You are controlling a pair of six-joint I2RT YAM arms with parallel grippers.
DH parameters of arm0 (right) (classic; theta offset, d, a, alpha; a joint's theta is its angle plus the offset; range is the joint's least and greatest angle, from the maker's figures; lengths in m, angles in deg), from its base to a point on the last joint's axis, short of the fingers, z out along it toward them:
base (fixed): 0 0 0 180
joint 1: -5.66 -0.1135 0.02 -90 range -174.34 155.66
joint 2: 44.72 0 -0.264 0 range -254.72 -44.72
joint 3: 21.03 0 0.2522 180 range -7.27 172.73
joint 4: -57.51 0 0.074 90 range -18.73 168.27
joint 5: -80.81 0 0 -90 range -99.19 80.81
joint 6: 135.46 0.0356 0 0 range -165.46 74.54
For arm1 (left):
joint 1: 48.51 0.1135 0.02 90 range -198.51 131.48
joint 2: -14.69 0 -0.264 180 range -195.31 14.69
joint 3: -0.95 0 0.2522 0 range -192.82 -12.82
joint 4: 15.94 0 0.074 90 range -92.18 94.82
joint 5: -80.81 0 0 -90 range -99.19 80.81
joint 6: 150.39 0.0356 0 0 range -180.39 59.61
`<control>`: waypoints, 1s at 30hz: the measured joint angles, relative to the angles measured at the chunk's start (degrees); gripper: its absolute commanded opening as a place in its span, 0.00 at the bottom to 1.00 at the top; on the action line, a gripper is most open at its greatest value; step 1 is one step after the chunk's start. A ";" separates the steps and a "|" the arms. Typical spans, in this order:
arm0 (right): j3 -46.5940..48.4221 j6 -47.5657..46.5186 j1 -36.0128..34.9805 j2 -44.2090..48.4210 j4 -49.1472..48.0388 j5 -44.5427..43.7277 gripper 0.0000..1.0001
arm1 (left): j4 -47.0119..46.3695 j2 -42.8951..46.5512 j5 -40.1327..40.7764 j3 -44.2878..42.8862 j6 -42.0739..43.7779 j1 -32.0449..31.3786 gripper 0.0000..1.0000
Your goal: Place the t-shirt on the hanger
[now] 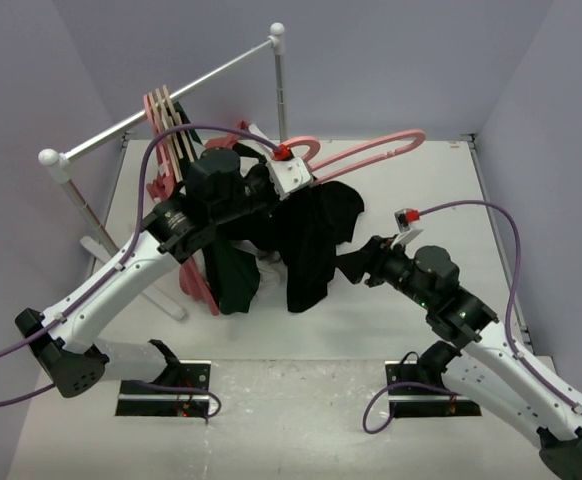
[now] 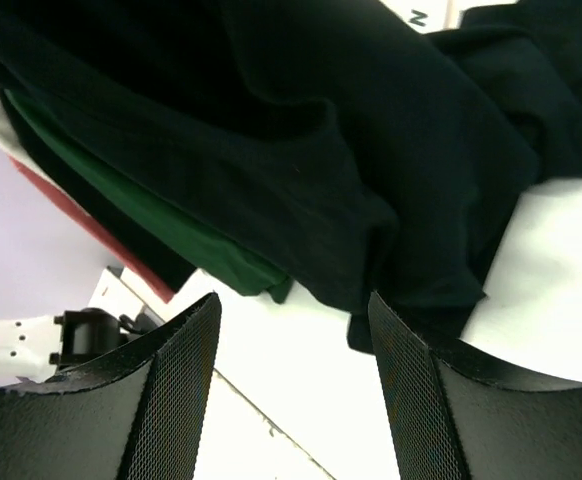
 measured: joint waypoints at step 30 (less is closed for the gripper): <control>0.68 3.09 -1.18 -13.61 -11.92 -2.98 0.31 | -4.94 0.31 -8.86 2.34 -5.52 0.00 0.00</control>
